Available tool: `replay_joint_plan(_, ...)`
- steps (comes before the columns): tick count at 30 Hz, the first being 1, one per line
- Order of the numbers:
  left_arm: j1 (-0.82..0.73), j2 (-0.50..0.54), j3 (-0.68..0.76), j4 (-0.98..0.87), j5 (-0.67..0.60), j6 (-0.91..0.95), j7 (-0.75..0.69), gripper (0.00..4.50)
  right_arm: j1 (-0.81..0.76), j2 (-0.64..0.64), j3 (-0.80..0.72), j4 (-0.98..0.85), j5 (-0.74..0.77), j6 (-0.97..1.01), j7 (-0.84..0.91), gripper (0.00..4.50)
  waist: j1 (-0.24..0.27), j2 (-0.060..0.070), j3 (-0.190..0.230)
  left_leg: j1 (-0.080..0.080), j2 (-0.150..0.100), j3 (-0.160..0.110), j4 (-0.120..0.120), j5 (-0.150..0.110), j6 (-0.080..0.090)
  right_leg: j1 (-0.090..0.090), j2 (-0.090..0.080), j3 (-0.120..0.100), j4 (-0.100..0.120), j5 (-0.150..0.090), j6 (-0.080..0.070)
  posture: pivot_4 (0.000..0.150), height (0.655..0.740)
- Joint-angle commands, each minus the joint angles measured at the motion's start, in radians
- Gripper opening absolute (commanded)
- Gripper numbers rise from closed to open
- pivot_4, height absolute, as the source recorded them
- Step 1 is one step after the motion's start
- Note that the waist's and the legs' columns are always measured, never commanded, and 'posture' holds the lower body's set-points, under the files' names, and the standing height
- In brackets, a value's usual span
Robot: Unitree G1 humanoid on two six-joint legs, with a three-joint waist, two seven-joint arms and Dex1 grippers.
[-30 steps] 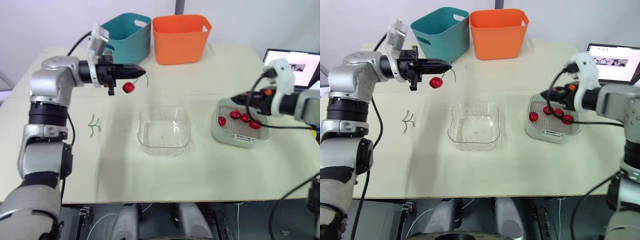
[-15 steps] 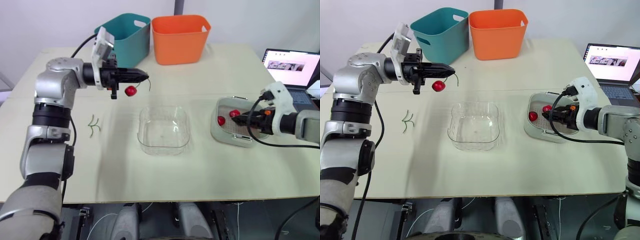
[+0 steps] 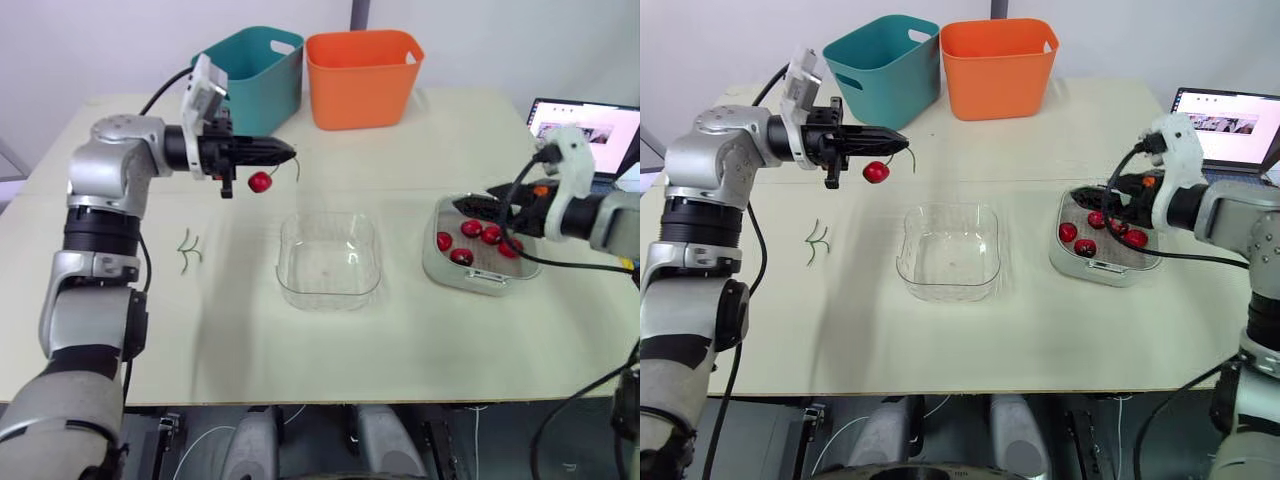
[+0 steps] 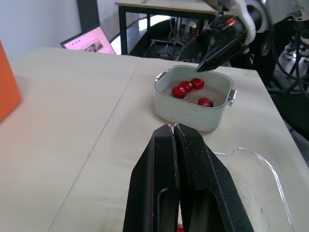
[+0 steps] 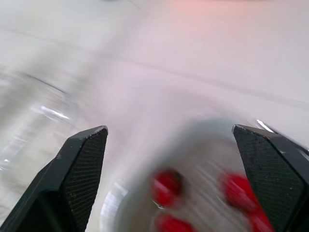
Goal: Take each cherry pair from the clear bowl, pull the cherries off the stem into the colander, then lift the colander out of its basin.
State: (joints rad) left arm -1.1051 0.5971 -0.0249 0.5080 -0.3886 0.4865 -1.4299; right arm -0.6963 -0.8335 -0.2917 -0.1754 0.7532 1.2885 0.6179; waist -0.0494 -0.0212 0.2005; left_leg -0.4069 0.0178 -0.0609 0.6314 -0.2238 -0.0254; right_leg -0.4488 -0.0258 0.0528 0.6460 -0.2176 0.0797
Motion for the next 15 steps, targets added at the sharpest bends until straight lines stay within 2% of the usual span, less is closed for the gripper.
replay_joint_plan(1,-0.038,0.017,0.026,-0.040,-0.028,0.025,-0.009,0.00,-0.104,0.076,0.036,-0.039,0.075,-0.001,0.023,4.45,0.000,0.000,0.000,0.000,0.000,0.000,0.000,0.000,0.000,0.000,0.000,0.000,0.000,0.001,-0.002,0.150,0.7400)
replay_joint_plan(7,-0.092,0.019,0.089,-0.090,-0.122,0.151,0.020,0.00,-0.222,0.308,0.096,0.032,0.131,0.020,-0.022,4.45,0.000,0.000,0.000,-0.001,0.000,-0.001,0.000,0.000,0.000,0.000,0.000,-0.001,0.000,0.002,-0.002,0.150,0.7400)
replay_joint_plan(15,-0.088,0.025,0.120,-0.176,-0.189,0.240,0.061,0.00,-0.308,0.526,0.085,0.154,0.172,-0.018,-0.068,4.45,0.003,0.000,0.000,0.000,0.000,-0.001,0.000,0.000,0.000,0.000,-0.001,-0.001,0.001,0.002,-0.002,0.150,0.7400)
